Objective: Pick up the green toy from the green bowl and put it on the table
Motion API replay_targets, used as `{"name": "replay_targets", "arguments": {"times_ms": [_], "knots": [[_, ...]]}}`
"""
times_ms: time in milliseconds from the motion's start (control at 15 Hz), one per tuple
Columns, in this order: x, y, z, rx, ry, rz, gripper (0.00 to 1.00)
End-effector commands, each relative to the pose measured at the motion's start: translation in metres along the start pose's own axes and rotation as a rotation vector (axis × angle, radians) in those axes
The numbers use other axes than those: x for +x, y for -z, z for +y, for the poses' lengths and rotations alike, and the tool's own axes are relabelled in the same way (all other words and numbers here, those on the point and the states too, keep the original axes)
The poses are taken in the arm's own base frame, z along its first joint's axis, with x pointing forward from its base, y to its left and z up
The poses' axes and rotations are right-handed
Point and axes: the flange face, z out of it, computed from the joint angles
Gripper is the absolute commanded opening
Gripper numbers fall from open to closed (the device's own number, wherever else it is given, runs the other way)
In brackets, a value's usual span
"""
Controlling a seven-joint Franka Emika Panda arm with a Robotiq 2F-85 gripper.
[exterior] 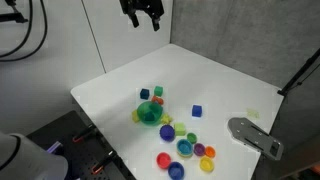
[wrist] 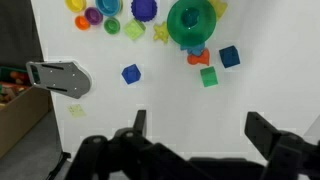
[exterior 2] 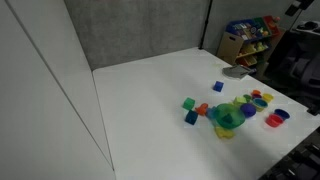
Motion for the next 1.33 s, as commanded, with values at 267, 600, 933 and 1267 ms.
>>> {"name": "replay_targets", "arguments": {"times_ms": [267, 600, 933, 1267], "knots": [[0.002, -0.004, -0.001, 0.007, 0.004, -0.012, 1.0], [0.014, -0.044, -0.007, 0.046, 0.013, -0.078, 1.0], [0.023, -0.106, -0.009, 0.096, 0.002, -0.169, 1.0], [0.023, -0.173, -0.011, 0.125, 0.004, -0.176, 1.0]]}}
